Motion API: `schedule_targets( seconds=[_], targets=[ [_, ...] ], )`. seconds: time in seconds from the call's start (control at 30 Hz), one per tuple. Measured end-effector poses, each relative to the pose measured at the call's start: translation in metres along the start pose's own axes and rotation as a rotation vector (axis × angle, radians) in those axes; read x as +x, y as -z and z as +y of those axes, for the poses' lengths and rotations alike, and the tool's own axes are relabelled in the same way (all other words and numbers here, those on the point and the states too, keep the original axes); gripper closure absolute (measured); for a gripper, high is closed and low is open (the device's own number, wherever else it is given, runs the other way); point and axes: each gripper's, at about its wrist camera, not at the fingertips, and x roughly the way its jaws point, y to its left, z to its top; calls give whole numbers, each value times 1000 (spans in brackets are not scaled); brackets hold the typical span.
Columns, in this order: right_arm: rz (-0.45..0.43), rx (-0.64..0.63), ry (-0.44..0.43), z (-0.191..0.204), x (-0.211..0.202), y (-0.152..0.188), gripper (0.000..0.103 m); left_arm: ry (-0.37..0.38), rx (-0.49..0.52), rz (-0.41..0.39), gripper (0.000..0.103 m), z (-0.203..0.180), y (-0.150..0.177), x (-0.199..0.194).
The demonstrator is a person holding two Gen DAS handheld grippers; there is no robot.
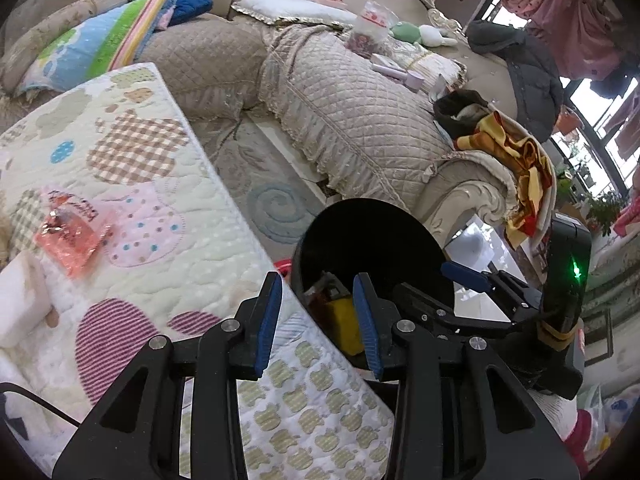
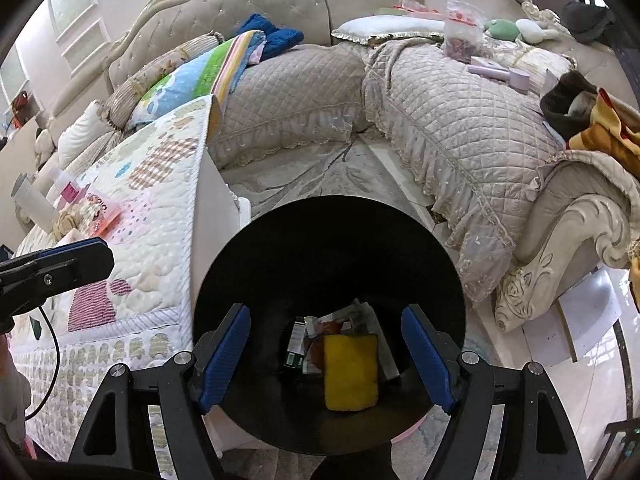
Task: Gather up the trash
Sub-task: 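Move both tools back over the items on the bed, then grasp the dark green pouch with the left gripper while right grasps white tissue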
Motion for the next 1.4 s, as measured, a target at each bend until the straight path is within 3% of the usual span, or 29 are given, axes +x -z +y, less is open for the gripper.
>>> schedule_targets(
  seconds=[0.43, 0.7, 1.0, 1.2, 1.33, 1.4],
  targets=[
    [9, -91, -91, 64, -1, 3, 27, -63, -101, -9, 68, 57, 35, -41],
    [45, -187, -225, 135, 12, 3, 27, -125, -201, -28, 68, 121, 71, -90],
    [98, -348, -452, 243, 28, 6, 27, -323, -341, -16, 68, 212, 129, -152],
    [122, -478, -547, 314, 42, 10, 40, -404, -466, 8, 68, 260, 162, -167],
    [137, -527, -565, 349, 57, 10, 43, -444, -532, 6, 68, 282, 172, -168],
    [154, -537, -569, 362, 70, 9, 51, -447, -552, 10, 68, 292, 172, -164]
  ],
)
